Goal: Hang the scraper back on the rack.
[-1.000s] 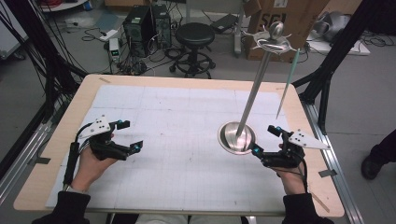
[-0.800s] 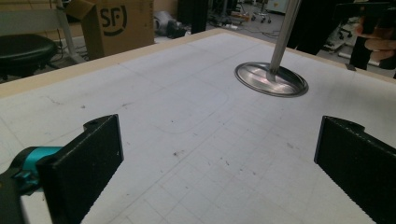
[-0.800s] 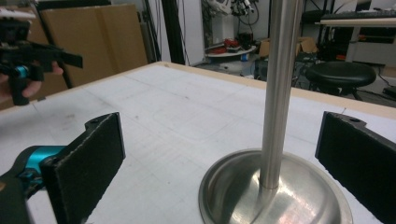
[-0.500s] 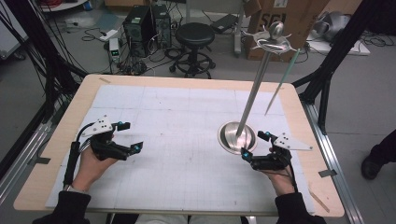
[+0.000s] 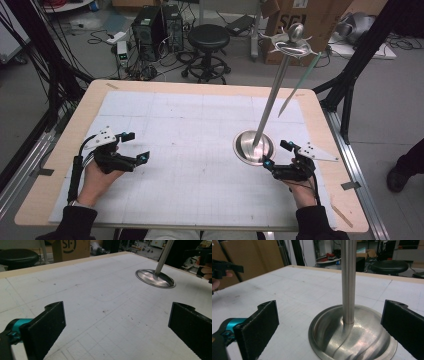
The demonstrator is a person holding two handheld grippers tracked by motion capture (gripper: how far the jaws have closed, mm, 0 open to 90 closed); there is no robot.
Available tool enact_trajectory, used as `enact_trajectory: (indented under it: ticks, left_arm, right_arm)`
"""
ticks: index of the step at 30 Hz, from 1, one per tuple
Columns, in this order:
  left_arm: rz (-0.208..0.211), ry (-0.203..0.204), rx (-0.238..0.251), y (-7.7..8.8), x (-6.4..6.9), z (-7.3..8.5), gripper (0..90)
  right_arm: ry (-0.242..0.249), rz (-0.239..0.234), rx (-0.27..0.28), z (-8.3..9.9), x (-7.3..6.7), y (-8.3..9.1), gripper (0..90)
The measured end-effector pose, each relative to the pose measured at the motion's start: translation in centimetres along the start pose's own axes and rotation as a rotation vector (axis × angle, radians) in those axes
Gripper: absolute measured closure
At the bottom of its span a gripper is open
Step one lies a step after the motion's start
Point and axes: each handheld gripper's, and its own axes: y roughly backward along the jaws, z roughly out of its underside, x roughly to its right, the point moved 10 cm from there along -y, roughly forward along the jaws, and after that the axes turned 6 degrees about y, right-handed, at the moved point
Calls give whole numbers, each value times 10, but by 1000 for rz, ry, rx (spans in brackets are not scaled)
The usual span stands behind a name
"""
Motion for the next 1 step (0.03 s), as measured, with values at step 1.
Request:
enact_trajectory:
  ticks: [1]
  left_arm:
    - [3, -4, -4, -1, 1, 1, 17]
  right_arm:
    - [6, 2, -2, 0, 0, 0, 5]
